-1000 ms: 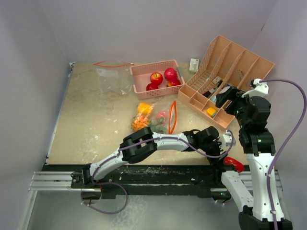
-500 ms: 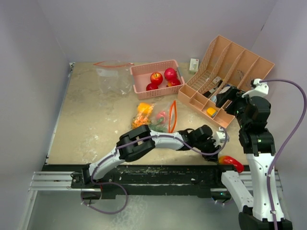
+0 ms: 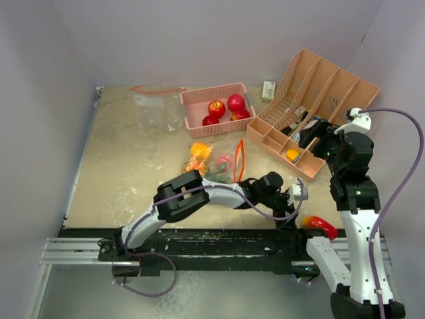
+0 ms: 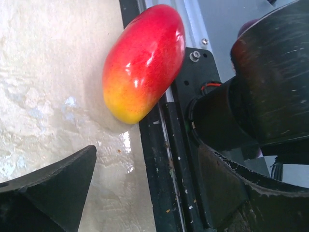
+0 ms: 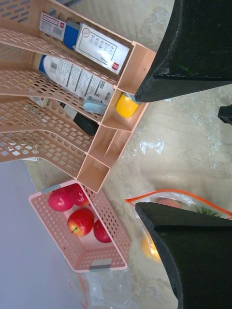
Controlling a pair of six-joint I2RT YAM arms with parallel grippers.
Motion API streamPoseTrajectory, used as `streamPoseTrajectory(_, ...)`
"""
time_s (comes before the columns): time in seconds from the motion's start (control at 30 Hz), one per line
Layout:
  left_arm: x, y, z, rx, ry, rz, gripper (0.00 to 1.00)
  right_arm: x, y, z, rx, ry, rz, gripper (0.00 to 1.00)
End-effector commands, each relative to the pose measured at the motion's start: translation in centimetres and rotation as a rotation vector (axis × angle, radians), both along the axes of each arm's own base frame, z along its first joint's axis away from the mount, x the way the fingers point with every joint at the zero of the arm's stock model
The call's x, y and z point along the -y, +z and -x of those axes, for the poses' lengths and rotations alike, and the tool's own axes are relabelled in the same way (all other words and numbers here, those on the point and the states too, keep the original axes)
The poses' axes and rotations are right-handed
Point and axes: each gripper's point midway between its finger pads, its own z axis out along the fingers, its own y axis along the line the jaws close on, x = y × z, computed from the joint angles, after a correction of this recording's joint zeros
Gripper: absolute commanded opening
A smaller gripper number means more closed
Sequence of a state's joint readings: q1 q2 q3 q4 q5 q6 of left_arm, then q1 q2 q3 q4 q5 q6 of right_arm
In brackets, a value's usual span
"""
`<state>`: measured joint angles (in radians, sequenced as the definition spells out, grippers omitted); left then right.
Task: Open the zip-top bag and remove the fake food
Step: Pick up the fake fruit from the center of the board.
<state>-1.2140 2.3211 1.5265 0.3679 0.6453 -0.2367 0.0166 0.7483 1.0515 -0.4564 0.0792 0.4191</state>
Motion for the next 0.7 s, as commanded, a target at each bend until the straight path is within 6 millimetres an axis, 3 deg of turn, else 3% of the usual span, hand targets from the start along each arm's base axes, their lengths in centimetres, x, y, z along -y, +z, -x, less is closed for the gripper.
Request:
streamPoseTrajectory(0.0,1.7,6.0,0.3,0.106,-0.077,0.2,0.9,-0.2,1.1,-0.9,0.043,0.01,-0.007,0.85)
streamPoseTrajectory(0.2,2.2,6.9,-0.9,0.118,-0.056,0.223,0.9,0.0,1.2,-0.9,0.04,0.002,0.001,0.85)
streamPoseTrajectory(0.43,0.1,6.9,-7.5,0.064,0.06,0.2,0.86,-0.1,3.1,-0.1,0.087,0.005,-0.005,0.85)
streamPoseTrajectory(0.67,2.3,9.4,-7.5,0.065,0.03,0.208,0.88,-2.2,6.5,1.1,0.163,0.116,-0.055,0.85)
